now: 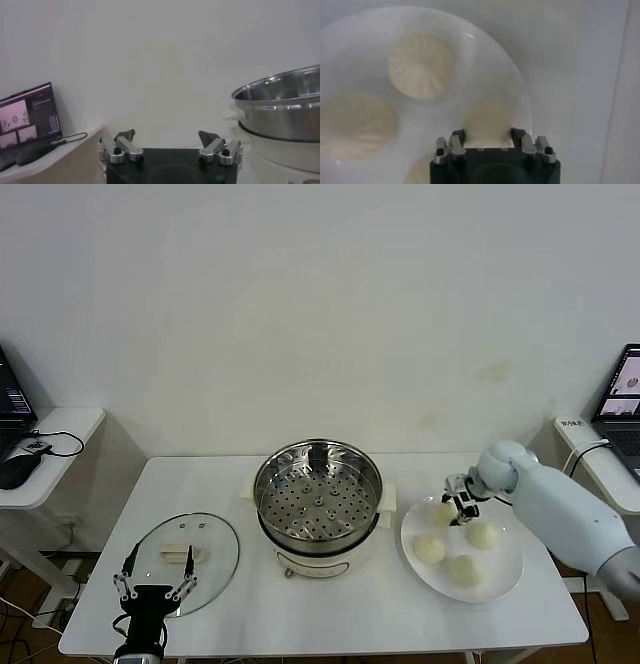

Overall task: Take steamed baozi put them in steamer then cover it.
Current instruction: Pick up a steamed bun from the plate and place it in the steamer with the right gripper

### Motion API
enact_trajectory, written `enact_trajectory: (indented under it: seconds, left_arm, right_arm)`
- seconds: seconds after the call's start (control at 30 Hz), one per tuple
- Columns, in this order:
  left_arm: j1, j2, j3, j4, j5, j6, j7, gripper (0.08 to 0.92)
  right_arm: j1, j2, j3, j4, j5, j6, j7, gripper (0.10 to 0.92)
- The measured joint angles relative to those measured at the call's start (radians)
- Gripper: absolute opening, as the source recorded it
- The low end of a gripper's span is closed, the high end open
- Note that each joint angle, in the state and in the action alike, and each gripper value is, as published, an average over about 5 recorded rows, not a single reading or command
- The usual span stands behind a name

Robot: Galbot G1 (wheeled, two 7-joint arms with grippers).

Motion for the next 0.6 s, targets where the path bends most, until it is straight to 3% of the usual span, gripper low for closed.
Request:
enact_trajectory:
  seconds: [0.3, 0.6]
  left_arm:
    - [-0.016, 0.002, 0.015, 0.005, -0.016, -0.004, 0.001, 0.823]
    - [-0.032, 0.016, 0.014, 0.011, -0.039, -0.009, 0.003, 0.823]
  right_arm:
    - [0.214, -0.052, -0.129, 0.104, 0.175, -0.027, -0.017, 0.593]
    - [0.458, 0.022, -0.293, 0.126, 0.339, -0.035, 0.001, 0.594]
